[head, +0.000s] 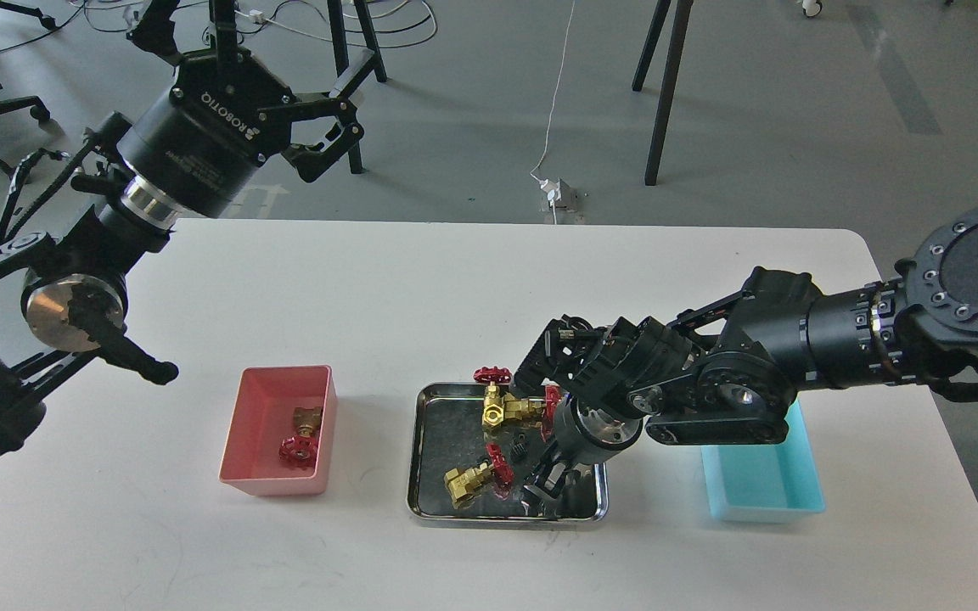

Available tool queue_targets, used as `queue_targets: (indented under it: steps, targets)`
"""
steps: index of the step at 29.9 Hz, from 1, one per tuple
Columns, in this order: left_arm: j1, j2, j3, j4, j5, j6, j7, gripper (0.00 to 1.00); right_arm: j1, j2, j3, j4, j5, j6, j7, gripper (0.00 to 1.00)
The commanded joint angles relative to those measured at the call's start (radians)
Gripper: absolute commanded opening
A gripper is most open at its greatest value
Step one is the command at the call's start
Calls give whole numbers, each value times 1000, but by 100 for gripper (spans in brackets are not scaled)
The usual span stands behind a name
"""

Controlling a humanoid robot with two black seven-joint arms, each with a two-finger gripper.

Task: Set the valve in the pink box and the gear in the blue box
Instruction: 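Reach the right gripper into the tray and grasp the black gear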

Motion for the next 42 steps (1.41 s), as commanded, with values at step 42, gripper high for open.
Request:
queue_targets:
  steps: [42]
  targets:
    - [31,-58,0,44,3,-2,0,99,-65,0,3,-26,15,0,-4,27]
